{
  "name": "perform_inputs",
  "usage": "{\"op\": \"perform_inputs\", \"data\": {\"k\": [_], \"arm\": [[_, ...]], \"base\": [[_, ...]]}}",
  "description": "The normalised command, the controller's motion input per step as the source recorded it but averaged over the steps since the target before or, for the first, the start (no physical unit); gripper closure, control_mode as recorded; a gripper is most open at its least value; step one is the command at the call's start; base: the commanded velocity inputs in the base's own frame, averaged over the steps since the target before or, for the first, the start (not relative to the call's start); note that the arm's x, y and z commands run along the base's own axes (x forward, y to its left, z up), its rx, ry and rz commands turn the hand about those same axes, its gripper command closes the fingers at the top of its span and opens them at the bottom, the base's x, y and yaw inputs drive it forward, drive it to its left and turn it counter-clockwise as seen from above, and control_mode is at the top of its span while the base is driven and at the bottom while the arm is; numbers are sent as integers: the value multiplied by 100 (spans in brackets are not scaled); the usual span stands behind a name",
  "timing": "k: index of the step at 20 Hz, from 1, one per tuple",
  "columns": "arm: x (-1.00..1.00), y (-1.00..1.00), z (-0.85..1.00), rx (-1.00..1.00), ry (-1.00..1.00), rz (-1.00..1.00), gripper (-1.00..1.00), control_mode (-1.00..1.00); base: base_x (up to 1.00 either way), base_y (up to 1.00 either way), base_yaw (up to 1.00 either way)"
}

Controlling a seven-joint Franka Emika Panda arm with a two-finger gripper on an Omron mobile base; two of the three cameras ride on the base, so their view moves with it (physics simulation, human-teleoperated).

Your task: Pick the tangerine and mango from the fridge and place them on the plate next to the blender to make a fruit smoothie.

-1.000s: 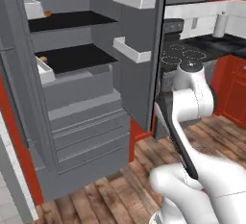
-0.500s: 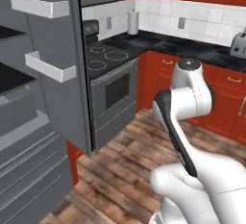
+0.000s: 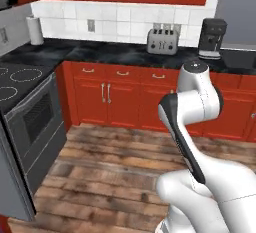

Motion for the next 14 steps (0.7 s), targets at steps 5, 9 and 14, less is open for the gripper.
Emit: {"op": "perform_inputs", "data": {"k": [5, 9, 14], "arm": [[0, 0, 0, 0, 0, 0, 100, 100], [0, 0, 0, 0, 0, 0, 100, 100], [0, 0, 0, 0, 0, 0, 100, 100]], "base": [[2, 13, -81], [51, 2, -72], [85, 7, -66]]}}
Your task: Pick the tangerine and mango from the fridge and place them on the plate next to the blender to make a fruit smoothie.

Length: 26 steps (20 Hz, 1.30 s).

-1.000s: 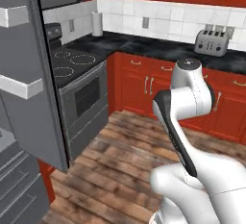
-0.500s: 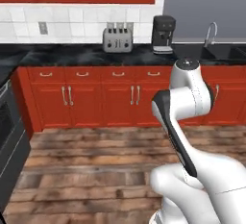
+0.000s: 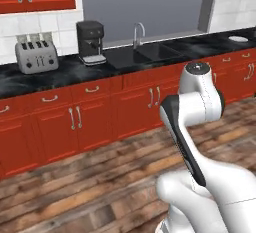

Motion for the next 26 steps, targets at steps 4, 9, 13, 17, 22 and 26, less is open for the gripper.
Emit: {"op": "perform_inputs", "data": {"k": [4, 9, 13, 17, 22, 26], "arm": [[0, 0, 0, 0, 0, 0, 100, 100], [0, 0, 0, 0, 0, 0, 100, 100], [0, 0, 0, 0, 0, 0, 100, 100], [0, 0, 0, 0, 0, 0, 100, 100], [0, 0, 0, 0, 0, 0, 100, 100], [0, 0, 0, 0, 0, 0, 100, 100]], "base": [[99, 35, -64], [100, 33, -57], [100, 6, -41], [100, -33, -19], [100, -64, -3], [100, -72, 0]]}}
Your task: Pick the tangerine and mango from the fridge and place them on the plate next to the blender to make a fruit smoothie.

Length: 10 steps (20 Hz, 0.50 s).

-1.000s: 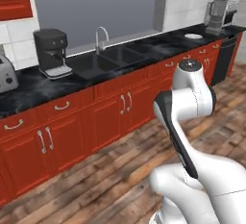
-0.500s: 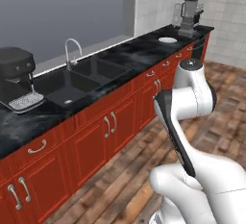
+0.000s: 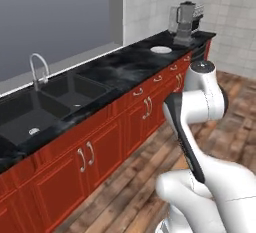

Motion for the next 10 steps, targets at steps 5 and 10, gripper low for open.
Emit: {"op": "perform_inputs", "data": {"k": [5, 10], "arm": [[0, 0, 0, 0, 0, 0, 100, 100], [0, 0, 0, 0, 0, 0, 100, 100]], "base": [[100, -79, 7], [100, -78, 17]]}}
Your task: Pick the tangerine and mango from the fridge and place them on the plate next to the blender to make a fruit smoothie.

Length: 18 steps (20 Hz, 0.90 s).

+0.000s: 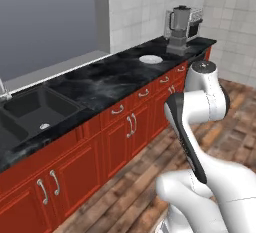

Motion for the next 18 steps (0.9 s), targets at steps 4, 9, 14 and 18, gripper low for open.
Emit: {"op": "perform_inputs", "data": {"k": [4, 9, 14, 18], "arm": [[0, 0, 0, 0, 0, 0, 100, 100], [0, 0, 0, 0, 0, 0, 100, 100], [0, 0, 0, 0, 0, 0, 100, 100], [0, 0, 0, 0, 0, 0, 100, 100]], "base": [[100, -68, 23], [100, -63, 26], [100, -61, 28], [100, -54, 33]]}}
